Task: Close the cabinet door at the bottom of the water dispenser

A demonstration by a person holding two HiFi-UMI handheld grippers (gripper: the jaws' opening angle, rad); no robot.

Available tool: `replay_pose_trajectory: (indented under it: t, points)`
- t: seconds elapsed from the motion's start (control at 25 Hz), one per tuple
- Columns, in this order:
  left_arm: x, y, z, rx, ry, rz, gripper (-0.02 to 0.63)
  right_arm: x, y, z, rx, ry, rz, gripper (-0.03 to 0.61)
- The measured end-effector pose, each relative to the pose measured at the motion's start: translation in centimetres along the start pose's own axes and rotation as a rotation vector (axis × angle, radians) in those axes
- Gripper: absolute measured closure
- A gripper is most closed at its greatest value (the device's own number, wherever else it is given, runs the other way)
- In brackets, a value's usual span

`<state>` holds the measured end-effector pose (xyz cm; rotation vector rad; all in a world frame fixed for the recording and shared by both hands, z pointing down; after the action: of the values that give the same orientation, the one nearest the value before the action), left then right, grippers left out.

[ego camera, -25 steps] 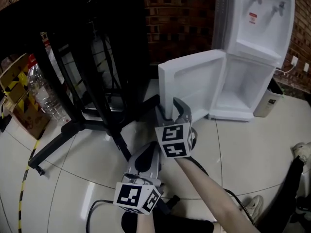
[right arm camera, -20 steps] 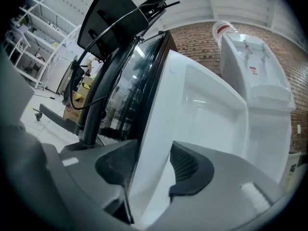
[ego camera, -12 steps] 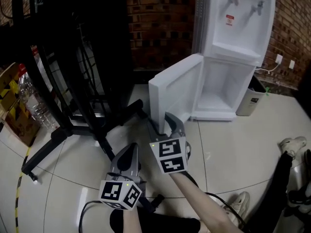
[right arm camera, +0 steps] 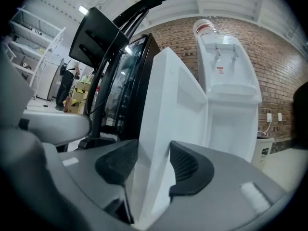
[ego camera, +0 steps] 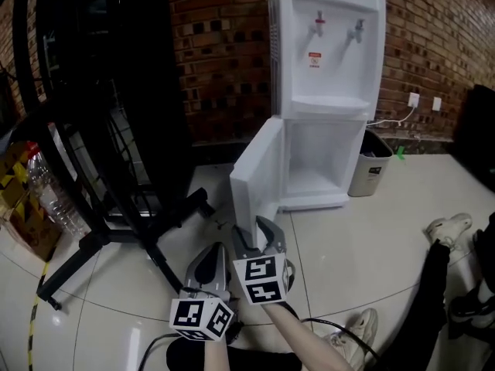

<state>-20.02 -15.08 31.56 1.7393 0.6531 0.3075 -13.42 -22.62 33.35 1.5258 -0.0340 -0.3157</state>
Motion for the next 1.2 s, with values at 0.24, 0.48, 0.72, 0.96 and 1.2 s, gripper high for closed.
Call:
replay_pose_trajectory:
  t: [0.24, 0.48, 0.72, 0.96, 1.2]
  points:
    - [2.2, -0.5, 1.0, -0.011, 0.043, 0.013, 0.595, 3.4, 0.7, -2.4, -0.006, 0.095, 0.0, 0.371]
    - [4.7, -0.5, 3.0, -0.013, 0.098, 0.007, 0.595, 8.4, 1.7, -4.7, -0.016, 0.198, 0.013, 0.393]
    - [7.7, 0.2, 6.6, -0.013, 0.144, 0.009, 0.595, 13.8, 2.9, -5.7, -0.048, 0.287, 0.042, 0.4]
    - [10.9, 1.0, 10.7, -0.02, 0.199, 0.037, 0.595, 17.9, 3.6, -5.9, -0.068, 0.385, 0.053, 0.399]
    - [12.0, 2.0, 12.6, -0.032, 0.22, 0.044, 0.595, 21.6, 4.3, -5.6, -0.068, 0.479, 0.056, 0.462]
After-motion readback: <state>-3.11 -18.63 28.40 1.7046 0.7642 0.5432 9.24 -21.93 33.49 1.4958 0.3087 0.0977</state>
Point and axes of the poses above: the fingertips, and each gripper's own axes: z forward along the fingers, x to its right, y out of its underside, the point moved 2 cm from there along -z, backward along the fingers, and after that the axes turned 14 degrees about y, right-handed, at the moved point
